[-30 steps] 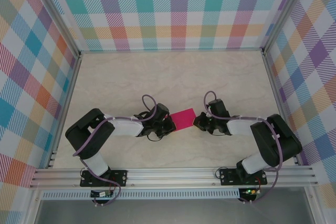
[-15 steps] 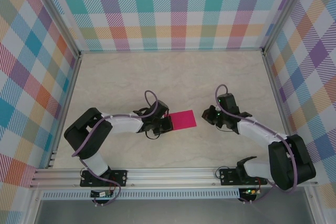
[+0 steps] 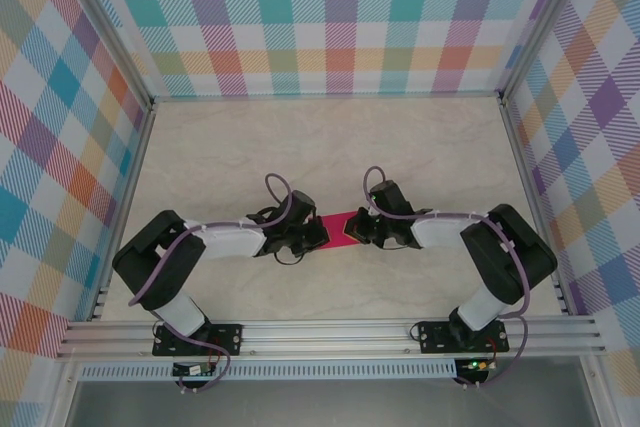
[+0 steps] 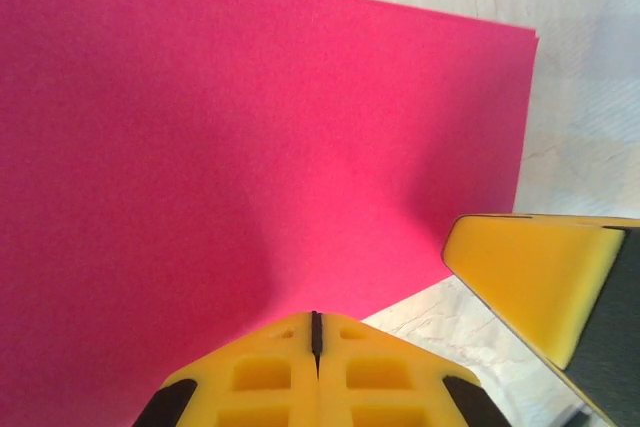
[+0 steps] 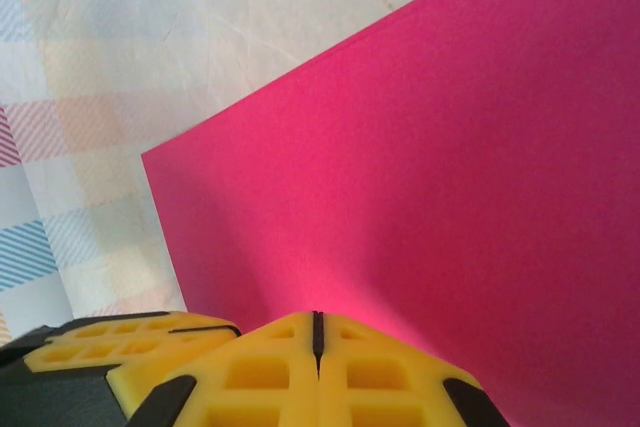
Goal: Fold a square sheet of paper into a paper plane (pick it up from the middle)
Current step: First fold in half a square sheet of paper at the center of the table.
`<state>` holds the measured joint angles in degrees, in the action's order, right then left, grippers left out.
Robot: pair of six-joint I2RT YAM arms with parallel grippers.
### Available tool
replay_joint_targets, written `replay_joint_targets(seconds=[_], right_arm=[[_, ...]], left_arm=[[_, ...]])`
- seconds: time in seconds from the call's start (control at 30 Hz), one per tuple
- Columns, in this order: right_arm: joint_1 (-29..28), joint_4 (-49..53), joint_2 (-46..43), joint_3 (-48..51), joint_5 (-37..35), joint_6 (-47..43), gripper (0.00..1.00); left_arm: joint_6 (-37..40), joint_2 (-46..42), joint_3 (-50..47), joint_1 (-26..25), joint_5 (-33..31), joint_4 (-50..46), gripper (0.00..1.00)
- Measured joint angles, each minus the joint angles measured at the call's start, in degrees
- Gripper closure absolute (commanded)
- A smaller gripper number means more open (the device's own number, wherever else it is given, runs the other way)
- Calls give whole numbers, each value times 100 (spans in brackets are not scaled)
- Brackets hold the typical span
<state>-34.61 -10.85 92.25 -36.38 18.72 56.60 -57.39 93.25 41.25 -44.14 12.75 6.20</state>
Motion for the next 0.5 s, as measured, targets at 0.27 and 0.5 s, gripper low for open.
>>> replay_joint_targets(seconds=[0.27, 0.5], right_arm=[[0, -203, 282, 87, 7, 44, 100], [9, -262, 356, 70, 44, 37, 100]], left_arm=[[-531, 116, -568, -24, -28, 1010, 100], [-636, 63, -981, -35, -197, 1694, 100]])
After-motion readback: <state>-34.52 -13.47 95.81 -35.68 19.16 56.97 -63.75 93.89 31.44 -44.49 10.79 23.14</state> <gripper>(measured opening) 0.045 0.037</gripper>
